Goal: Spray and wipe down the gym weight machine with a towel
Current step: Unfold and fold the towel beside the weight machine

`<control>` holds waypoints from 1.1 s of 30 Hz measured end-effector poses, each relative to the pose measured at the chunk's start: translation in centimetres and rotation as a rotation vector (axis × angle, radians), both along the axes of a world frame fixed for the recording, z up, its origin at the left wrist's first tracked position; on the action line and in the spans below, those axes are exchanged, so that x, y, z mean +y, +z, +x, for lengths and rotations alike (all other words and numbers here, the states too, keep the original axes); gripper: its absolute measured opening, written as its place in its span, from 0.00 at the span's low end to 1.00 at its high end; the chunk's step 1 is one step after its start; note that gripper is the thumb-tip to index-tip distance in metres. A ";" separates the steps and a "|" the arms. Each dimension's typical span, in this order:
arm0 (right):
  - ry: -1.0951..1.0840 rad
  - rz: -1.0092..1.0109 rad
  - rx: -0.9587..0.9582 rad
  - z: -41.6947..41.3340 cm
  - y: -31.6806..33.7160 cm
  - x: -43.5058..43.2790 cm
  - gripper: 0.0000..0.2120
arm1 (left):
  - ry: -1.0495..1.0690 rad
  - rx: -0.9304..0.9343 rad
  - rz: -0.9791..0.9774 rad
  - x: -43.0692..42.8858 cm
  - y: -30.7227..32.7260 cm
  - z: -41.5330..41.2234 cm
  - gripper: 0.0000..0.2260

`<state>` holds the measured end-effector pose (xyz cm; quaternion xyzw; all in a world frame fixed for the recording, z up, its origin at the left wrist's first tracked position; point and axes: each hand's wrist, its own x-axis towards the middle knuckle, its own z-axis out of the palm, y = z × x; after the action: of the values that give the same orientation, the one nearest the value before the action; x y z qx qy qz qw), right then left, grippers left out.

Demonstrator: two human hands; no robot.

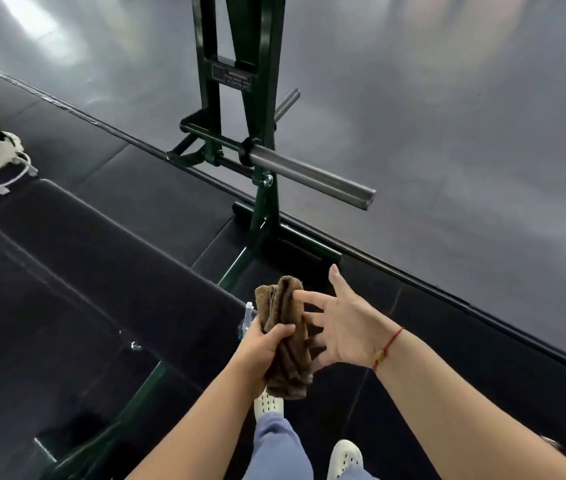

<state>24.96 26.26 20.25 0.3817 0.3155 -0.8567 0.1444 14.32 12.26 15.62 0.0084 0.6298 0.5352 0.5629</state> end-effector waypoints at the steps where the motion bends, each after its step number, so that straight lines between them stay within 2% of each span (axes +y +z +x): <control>1: 0.010 0.008 -0.024 -0.8 -0.7 0.1 0.38 | 0.006 0.007 -0.037 -0.2 -0.3 -1.0 0.12; 4: 0.030 0.066 -0.162 -5.0 -3.9 0.2 0.23 | 0.054 0.014 -0.180 -1.5 -2.8 -5.4 0.12; 7: 0.023 0.226 -0.348 -9.6 -7.9 0.0 0.17 | 0.125 0.011 -0.295 -3.0 -5.6 -9.5 0.12; 10: 0.066 0.339 -0.443 -12.3 -11.7 -0.7 0.13 | 0.188 0.034 -0.370 -4.7 -7.1 -12.2 0.13; 12: 0.170 0.422 -0.482 -13.5 -14.5 -1.2 0.16 | 0.209 0.069 -0.412 -5.7 -8.0 -13.6 0.13; 14: 0.311 0.511 -0.502 -14.8 -17.3 -2.0 0.25 | 0.235 0.095 -0.444 -6.5 -9.0 -14.7 0.12; 17: 0.404 0.530 -0.556 -16.0 -19.9 -3.4 0.38 | 0.243 0.116 -0.480 -7.3 -9.6 -15.5 0.12; 19: 0.464 0.534 -0.572 -16.4 -21.5 -4.3 0.40 | 0.235 0.111 -0.491 -7.8 -10.1 -15.6 0.14; 21: 0.456 0.548 -0.559 -16.4 -23.3 -5.2 0.31 | 0.236 0.095 -0.501 -8.1 -10.4 -15.8 0.15; 25: 0.253 0.548 -0.513 -15.8 -23.9 -6.3 0.11 | 0.244 0.067 -0.509 -7.8 -10.3 -15.9 0.13; 29: 0.149 0.509 -0.537 -15.0 -21.5 -5.3 0.09 | 0.216 0.068 -0.494 -6.9 -9.9 -16.0 0.14; 33: 0.177 0.490 -0.551 -13.4 -18.1 -3.2 0.09 | 0.172 0.053 -0.460 -5.0 -9.6 -15.8 0.14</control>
<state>11.59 23.05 2.11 0.5924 0.4919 -0.6052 0.2019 -1.50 7.21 6.02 -0.1596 0.7481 0.4231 0.4857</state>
